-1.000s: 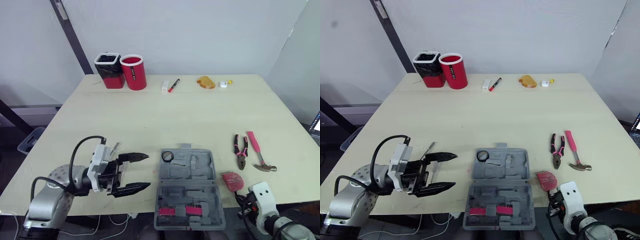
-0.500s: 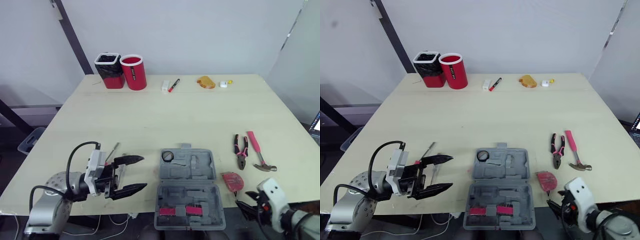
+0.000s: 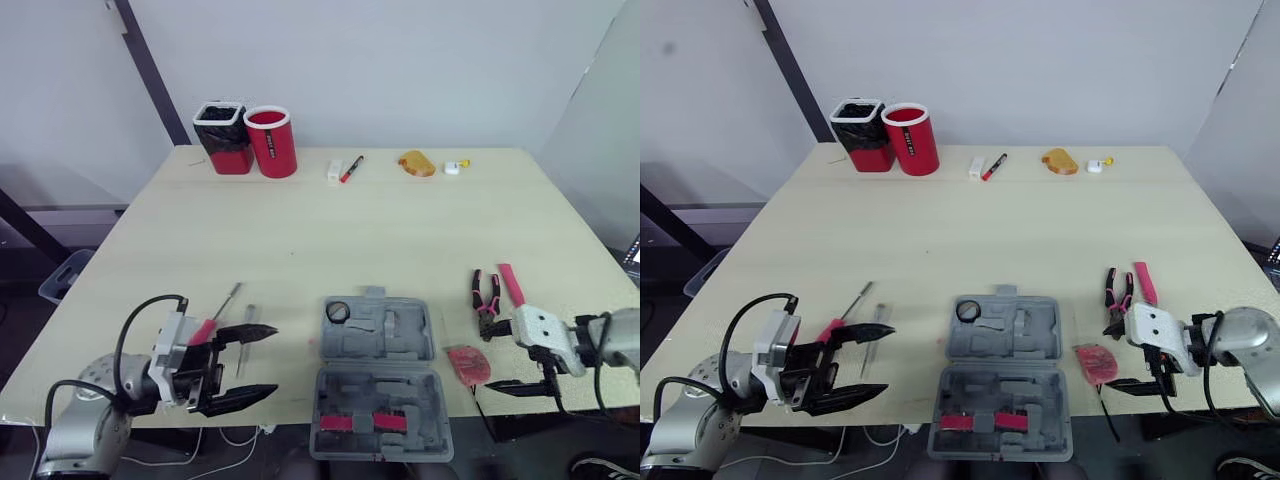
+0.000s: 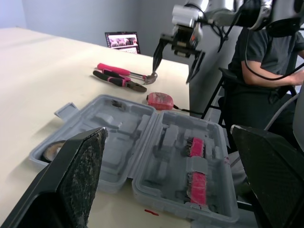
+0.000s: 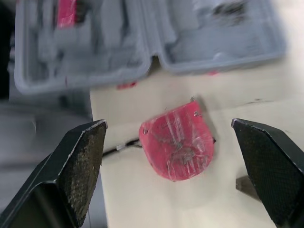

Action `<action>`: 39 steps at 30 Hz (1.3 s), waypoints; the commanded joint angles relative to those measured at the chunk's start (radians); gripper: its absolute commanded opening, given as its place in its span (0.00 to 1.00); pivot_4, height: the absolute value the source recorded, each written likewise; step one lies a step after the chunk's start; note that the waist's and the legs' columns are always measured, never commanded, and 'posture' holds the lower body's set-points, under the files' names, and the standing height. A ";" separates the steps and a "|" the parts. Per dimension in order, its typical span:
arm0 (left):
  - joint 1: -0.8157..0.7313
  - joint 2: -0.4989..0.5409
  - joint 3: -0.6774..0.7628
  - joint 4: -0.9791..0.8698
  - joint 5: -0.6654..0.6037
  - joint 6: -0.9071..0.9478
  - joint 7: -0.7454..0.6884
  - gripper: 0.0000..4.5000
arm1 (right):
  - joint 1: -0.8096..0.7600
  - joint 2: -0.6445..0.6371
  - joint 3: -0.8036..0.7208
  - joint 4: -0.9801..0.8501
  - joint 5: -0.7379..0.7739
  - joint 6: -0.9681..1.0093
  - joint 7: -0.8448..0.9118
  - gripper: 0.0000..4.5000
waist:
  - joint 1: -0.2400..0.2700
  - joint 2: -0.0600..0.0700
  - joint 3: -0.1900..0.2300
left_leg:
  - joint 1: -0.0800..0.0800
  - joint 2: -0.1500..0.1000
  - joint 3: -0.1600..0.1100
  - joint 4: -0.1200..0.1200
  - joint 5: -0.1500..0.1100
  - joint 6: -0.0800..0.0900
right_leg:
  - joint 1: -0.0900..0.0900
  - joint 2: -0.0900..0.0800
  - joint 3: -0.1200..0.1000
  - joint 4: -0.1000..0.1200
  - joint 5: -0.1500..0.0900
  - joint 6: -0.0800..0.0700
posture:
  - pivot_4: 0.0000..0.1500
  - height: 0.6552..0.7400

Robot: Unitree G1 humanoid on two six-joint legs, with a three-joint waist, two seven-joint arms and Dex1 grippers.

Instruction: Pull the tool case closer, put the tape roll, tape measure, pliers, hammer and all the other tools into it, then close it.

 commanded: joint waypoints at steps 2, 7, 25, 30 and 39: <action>-0.008 0.011 0.020 -0.042 -0.038 -0.007 -0.033 1.00 | -0.117 0.049 0.098 0.147 -0.101 -0.147 0.056 0.99 | -0.004 0.000 0.000 | 0.001 0.000 0.000 0.000 0.000 0.000 | 0.000 0.000 0.000 0.000 0.000 0.000 | 1.00 1.00; -0.019 0.010 0.014 -0.049 -0.042 -0.001 -0.026 1.00 | -0.197 0.104 0.147 0.257 -0.150 -0.232 0.065 0.99 | -0.004 0.000 0.000 | 0.001 0.000 0.001 0.001 0.000 0.000 | 0.000 0.001 0.000 0.002 0.000 0.000 | 1.00 1.00; -0.031 0.011 -0.004 -0.149 -0.042 0.070 0.054 1.00 | -0.348 0.182 0.220 0.551 -0.255 -0.484 0.097 0.99 | -0.004 0.000 0.000 | 0.002 0.000 0.002 0.001 0.000 0.000 | 0.001 0.001 0.000 0.003 0.000 -0.001 | 1.00 1.00; -0.036 0.009 -0.005 -0.167 -0.042 0.086 0.073 1.00 | -0.356 0.195 0.224 0.586 -0.267 -0.519 0.097 0.65 | -0.006 0.000 0.000 | 0.002 -0.001 0.002 0.001 0.000 0.000 | 0.001 0.000 0.000 0.003 0.000 -0.001 | 1.00 1.00; -0.032 -0.006 -0.001 -0.189 -0.043 0.105 0.124 1.00 | -0.358 0.173 0.178 0.396 -0.211 -0.313 0.111 0.63 | -0.008 0.001 0.001 | 0.003 0.000 0.001 0.001 0.000 0.000 | 0.002 0.000 0.001 0.003 0.001 -0.001 | 1.00 1.00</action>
